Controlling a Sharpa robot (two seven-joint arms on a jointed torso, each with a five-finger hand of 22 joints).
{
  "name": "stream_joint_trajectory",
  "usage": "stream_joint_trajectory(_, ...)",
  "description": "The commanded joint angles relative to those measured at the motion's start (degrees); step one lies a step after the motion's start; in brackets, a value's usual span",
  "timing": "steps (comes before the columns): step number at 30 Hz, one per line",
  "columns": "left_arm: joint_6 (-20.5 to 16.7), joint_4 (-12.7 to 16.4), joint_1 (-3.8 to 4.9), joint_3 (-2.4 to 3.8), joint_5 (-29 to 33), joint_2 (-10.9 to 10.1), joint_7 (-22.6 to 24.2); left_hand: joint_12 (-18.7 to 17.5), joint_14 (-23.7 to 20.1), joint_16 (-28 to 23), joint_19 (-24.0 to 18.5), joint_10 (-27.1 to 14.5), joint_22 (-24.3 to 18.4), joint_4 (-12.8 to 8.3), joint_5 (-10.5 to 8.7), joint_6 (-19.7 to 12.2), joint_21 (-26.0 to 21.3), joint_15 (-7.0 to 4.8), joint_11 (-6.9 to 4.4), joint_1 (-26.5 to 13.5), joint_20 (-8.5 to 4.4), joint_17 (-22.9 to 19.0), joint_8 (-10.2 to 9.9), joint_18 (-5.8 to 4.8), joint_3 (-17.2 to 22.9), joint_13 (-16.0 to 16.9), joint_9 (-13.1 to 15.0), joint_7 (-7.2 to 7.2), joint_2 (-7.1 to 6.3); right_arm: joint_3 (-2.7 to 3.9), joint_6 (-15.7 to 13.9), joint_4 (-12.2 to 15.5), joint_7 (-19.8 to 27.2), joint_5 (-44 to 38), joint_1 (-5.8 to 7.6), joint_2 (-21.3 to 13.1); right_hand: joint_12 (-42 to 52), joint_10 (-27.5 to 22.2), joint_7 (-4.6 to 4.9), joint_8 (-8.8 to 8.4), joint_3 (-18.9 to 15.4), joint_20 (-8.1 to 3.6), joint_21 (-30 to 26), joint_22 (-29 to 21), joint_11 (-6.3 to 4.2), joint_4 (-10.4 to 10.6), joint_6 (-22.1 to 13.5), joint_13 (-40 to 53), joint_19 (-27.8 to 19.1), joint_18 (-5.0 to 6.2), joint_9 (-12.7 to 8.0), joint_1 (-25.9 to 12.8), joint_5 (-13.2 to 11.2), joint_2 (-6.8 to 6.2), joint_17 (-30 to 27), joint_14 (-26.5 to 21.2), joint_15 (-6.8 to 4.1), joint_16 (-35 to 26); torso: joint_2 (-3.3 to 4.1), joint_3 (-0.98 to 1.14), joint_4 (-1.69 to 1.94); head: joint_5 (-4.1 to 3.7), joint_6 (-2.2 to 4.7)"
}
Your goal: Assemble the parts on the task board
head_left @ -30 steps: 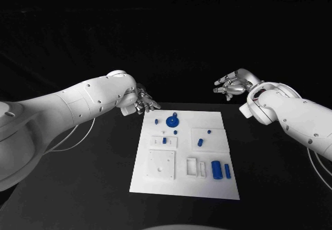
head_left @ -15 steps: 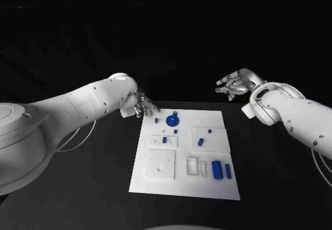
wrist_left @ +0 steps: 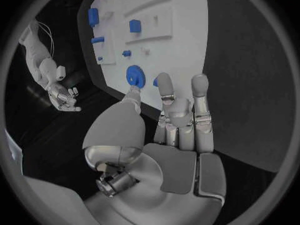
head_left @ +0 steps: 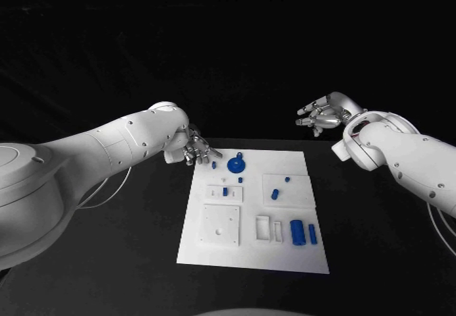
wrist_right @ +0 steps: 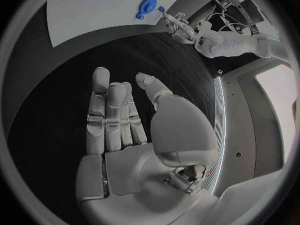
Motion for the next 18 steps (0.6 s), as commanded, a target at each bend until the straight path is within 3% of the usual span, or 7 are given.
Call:
stream_joint_trajectory(1,2.7,0.0,-0.04,-0.04,-0.2,0.2,0.7,-0.1,-0.3,0.3,0.0,1.9,1.0,-1.1,-0.18,-0.1,-0.3,-0.03,0.22,0.4,-0.08,0.1,0.1,-0.53,0.0,0.1,0.1,-0.24,1.40,0.04,0.4,0.0,0.2,-0.3,0.03,0.1,-0.2,0.1,0.10,-0.18,0.0,-0.18,-0.3,0.0,0.04,0.3,-0.3,0.0,1.6,-0.01,0.0,-0.3,0.1,0.03,-0.1,-0.4,0.16,-0.2,0.03,-0.01,-0.04,-0.01,0.03)
stream_joint_trajectory(4,3.2,0.0,-0.09,-0.13,-0.2,0.2,0.9,0.2,-0.3,0.4,0.0,1.8,1.0,-3.1,0.73,0.2,-0.3,0.09,0.25,1.1,0.14,0.0,0.0,-0.32,-0.1,0.3,0.7,-0.25,3.12,0.04,0.4,-0.1,0.1,-0.3,0.04,0.1,-0.2,0.1,0.10,-0.18,0.0,-0.18,-0.3,0.0,0.04,0.3,-0.3,0.0,1.6,-0.01,0.0,-0.3,0.1,0.03,-0.1,-0.4,0.16,-0.2,0.06,-0.01,-0.03,-0.05,0.00)
stream_joint_trajectory(5,3.4,0.0,-0.12,-0.20,-0.2,0.2,1.0,0.4,-0.4,0.4,-0.1,1.6,1.0,-5.1,1.58,-0.1,-0.2,0.16,0.18,0.7,0.23,-0.2,0.0,-0.18,-1.1,0.3,1.3,-0.24,4.07,0.04,0.5,-0.1,0.1,-0.3,0.04,0.1,-0.2,0.1,0.10,-0.18,0.0,-0.18,-0.3,0.0,0.04,0.3,-0.3,0.0,1.6,-0.01,0.0,-0.3,0.1,0.03,-0.1,-0.4,0.16,-0.2,0.07,-0.03,-0.03,-0.05,0.04)
stream_joint_trajectory(18,2.2,-0.5,-0.47,-0.78,-0.2,0.5,1.7,0.4,-0.5,0.5,-0.1,1.5,1.0,-6.4,3.27,-0.5,-0.2,0.13,0.32,0.8,0.25,-0.8,0.0,-0.11,-1.5,0.2,1.7,-0.14,5.91,0.04,0.6,-0.2,0.2,-0.3,0.04,0.4,-0.2,0.1,0.10,-0.18,0.0,-0.18,-0.3,0.0,0.04,0.3,-0.3,0.0,1.6,-0.01,0.0,-0.3,0.1,0.03,-0.1,-0.4,0.16,-0.2,0.13,-0.04,-0.10,-0.22,0.01)
